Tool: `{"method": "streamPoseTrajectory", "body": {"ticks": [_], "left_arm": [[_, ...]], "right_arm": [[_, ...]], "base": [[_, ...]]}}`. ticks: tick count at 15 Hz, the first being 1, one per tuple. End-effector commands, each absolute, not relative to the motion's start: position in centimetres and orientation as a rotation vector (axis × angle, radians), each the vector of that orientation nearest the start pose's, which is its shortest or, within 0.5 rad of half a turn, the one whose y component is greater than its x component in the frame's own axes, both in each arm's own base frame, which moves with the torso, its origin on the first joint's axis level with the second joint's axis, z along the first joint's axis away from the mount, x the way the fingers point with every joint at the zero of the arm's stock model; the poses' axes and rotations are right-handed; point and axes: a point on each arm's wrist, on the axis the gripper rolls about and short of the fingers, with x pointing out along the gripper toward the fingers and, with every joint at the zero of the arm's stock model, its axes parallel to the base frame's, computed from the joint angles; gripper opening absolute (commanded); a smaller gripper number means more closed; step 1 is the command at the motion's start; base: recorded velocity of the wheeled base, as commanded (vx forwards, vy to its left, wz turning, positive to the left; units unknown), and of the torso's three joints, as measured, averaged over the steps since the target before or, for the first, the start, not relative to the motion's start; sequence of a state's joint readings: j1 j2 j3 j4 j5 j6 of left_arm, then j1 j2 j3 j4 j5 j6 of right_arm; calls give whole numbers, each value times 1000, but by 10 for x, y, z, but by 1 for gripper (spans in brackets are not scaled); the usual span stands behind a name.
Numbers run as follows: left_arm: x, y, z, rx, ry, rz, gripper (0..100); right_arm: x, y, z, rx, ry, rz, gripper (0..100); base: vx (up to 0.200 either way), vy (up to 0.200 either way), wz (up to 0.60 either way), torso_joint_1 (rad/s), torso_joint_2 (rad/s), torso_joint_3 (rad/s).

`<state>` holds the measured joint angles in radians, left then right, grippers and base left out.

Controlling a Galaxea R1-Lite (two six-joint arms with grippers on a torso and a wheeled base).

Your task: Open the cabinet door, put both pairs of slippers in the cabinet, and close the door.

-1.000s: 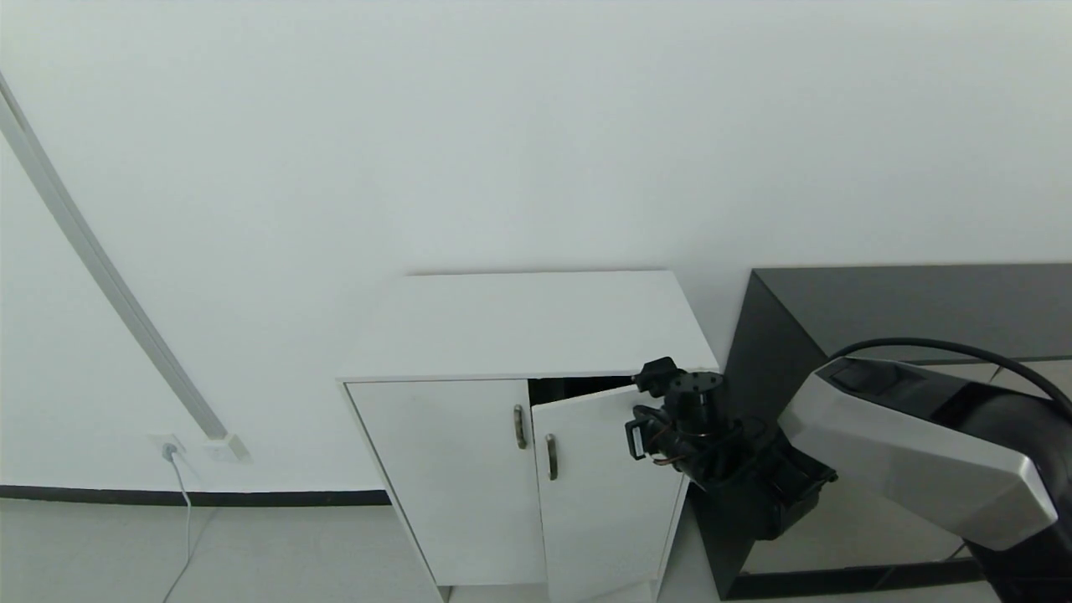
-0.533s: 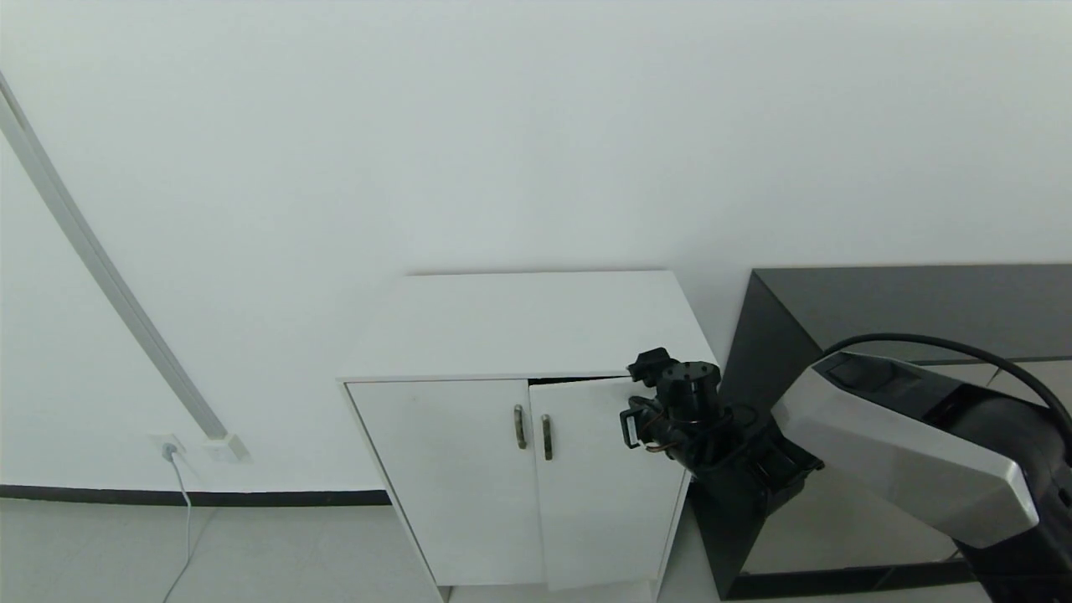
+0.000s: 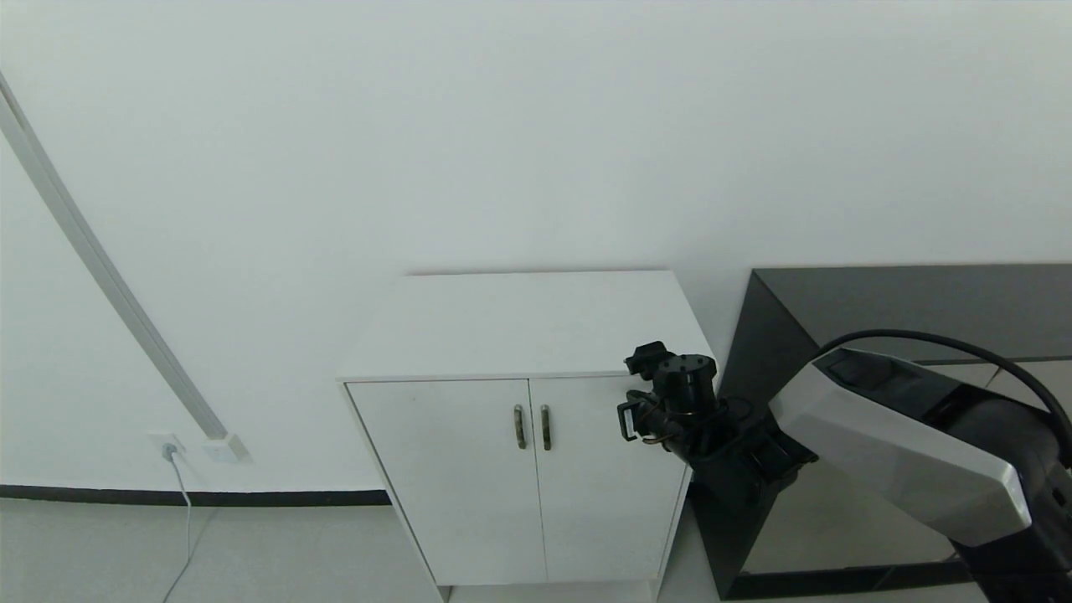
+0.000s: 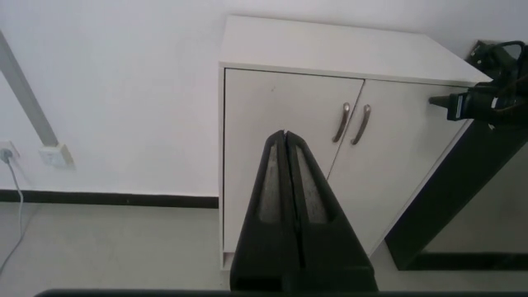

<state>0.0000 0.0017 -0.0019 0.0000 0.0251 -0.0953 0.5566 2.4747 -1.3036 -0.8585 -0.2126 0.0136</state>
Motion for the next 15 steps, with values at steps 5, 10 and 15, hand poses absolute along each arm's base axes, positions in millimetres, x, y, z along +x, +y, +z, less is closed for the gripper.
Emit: {"method": "streamPoseTrajectory", "body": {"ticks": [5,10,15], "left_arm": [[-23,1,76,-97,0,25,0],[-23,1,76,-97,0,26,0],[-23,1,76,-95,0,26,0]], "right_arm": [[403,244,18,-107,300,337,0],[399,242,21,-107,302,334,0],[358,207,50,-91,270,315,0]], "base": [[0,0,0,0,0,0],[0,0,0,0,0,0],[0,0,0,0,0,0]]}}
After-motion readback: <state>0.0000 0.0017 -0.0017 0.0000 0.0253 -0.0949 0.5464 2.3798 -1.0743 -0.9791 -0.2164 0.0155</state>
